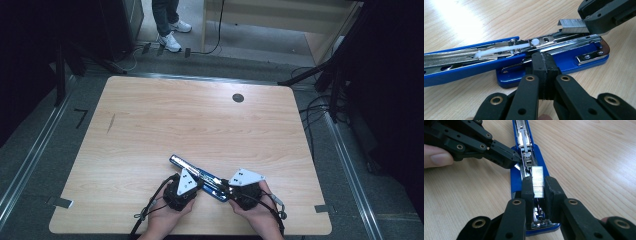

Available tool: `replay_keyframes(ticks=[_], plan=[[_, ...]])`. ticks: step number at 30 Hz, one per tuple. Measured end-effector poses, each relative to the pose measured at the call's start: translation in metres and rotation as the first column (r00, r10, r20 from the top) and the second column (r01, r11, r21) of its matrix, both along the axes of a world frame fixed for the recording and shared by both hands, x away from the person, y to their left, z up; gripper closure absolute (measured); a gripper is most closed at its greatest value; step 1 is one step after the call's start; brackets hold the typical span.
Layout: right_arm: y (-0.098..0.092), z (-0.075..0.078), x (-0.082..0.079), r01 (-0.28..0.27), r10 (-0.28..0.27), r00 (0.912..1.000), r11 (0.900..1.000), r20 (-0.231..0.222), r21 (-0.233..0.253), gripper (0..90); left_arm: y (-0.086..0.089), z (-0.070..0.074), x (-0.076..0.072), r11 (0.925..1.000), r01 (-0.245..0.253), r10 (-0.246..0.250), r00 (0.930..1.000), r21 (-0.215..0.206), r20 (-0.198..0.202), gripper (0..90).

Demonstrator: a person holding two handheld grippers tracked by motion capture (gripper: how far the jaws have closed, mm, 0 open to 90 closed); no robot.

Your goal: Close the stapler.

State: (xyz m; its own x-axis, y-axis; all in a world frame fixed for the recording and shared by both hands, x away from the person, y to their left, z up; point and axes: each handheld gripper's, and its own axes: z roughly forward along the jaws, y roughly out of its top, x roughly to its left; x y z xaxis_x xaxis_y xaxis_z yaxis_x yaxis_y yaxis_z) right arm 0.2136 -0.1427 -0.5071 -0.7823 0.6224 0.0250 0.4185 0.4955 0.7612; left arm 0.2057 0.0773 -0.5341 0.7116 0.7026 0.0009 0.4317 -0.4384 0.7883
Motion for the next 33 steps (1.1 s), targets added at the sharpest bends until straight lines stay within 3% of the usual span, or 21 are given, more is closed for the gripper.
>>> replay_keyframes(ticks=[33], plan=[[-0.004, 0.003, 0.011, -0.112, 0.111, 0.9932, 0.994, -0.035, -0.020, 79.2, 0.000, 0.000, 0.000, 1.0000, 0.000, 0.000, 1.0000, 0.000, 0.000, 90.0]])
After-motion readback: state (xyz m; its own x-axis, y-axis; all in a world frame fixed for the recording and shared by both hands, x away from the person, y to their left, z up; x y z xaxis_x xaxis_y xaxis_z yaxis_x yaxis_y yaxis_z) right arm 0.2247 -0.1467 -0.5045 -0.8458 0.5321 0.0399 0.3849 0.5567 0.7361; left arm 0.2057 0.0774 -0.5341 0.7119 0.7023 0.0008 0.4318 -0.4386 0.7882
